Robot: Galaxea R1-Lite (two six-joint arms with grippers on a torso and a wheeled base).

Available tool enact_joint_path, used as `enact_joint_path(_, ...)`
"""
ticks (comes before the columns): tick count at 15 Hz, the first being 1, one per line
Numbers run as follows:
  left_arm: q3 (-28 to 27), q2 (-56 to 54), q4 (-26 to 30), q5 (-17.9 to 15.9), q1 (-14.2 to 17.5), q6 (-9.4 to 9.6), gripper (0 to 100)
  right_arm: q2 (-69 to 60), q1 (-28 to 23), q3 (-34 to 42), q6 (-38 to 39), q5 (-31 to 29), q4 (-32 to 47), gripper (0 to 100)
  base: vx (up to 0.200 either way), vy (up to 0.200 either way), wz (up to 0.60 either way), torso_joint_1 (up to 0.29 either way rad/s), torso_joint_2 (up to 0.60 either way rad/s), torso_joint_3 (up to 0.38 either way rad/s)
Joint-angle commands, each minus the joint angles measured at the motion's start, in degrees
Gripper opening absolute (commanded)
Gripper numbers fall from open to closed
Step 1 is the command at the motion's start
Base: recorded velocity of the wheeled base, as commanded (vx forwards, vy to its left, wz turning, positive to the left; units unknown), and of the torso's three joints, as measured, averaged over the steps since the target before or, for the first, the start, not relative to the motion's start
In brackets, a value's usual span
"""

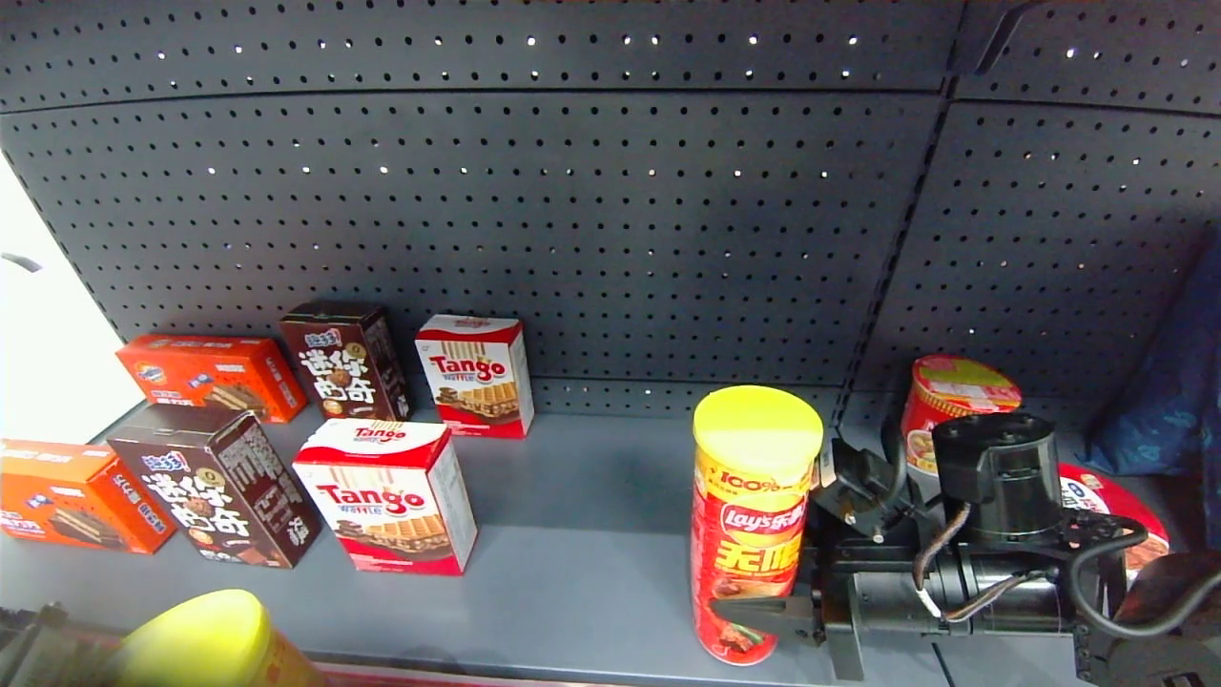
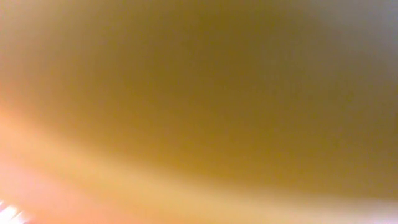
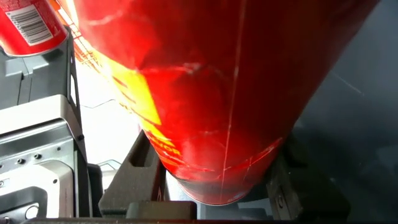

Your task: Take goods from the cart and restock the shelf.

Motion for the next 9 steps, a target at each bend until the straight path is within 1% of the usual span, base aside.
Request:
enact_joint_path(1, 0.15, -0.18, -0.01, 0.02, -0.02, -0.10, 0, -0.10, 0.22, 0.04, 0.05, -0.15, -0.12, 0, 0.000, 0.000, 0.00, 0.000, 0.00, 0.000)
enact_joint_path(6, 0.33, -0.27, 0.08, 0.02, 0.07, -0.10, 0, -0.19, 0.22, 0.21, -0.04, -2.43, -0.12, 0, 0.000, 0.000, 0.00, 0.000, 0.00, 0.000)
enact_joint_path(7, 0.41, -0.44, 0.08, 0.02, 0.07, -0.10, 0, -0.19, 0.22, 0.39, -0.04, -3.31, -0.12, 100, 0.000, 0.000, 0.00, 0.000, 0.00, 0.000)
enact_joint_path(9, 0.68, -0.62, 0.08, 0.02, 0.07, -0.10, 0, -0.19, 0.75, 0.12, 0.05, -4.02, -0.12, 100, 0.000, 0.000, 0.00, 0.000, 0.00, 0.000)
